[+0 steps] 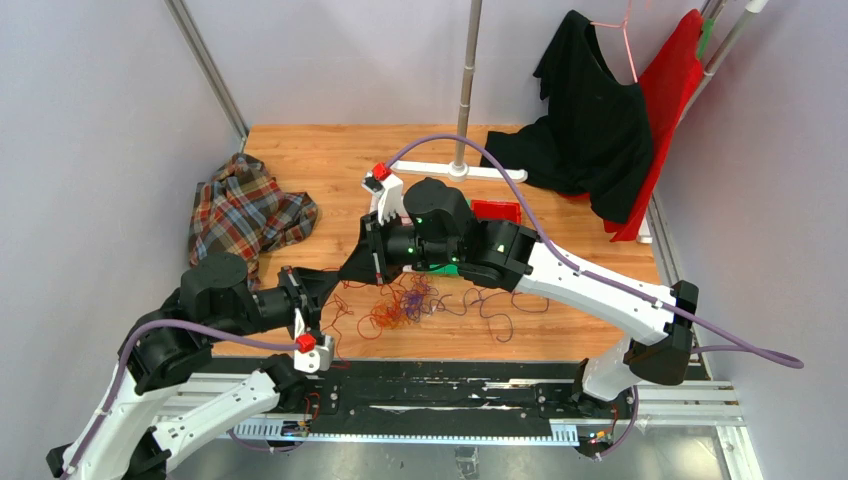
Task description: Untangle the cables
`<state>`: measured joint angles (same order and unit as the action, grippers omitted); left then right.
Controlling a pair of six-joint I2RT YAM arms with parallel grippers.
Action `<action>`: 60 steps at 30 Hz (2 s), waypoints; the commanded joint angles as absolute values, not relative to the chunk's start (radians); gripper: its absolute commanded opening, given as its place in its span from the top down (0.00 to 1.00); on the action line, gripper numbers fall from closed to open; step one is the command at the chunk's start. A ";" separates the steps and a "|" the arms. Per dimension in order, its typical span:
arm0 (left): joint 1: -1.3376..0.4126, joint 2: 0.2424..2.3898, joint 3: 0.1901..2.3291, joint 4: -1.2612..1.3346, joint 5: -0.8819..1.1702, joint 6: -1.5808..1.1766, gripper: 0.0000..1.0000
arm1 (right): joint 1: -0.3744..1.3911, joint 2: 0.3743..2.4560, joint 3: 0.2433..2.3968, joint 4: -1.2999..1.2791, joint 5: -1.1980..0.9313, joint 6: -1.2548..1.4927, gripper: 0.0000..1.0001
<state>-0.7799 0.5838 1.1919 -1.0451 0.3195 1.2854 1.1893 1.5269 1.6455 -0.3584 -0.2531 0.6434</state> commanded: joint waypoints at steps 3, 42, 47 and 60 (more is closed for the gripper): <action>-0.776 0.475 1.074 -0.831 0.302 1.451 0.91 | 1.164 1.535 1.621 -0.228 -0.337 0.758 0.99; -0.776 0.531 1.256 -0.601 0.205 0.805 1.00 | 1.075 1.281 1.282 -0.223 -0.179 0.611 0.81; -0.776 0.563 1.310 -0.589 0.188 0.713 0.99 | 1.075 1.249 1.248 -0.237 -0.125 0.582 0.68; -0.776 0.598 1.339 -0.634 0.220 0.703 1.00 | 1.093 1.209 1.245 -0.189 -0.094 0.512 0.43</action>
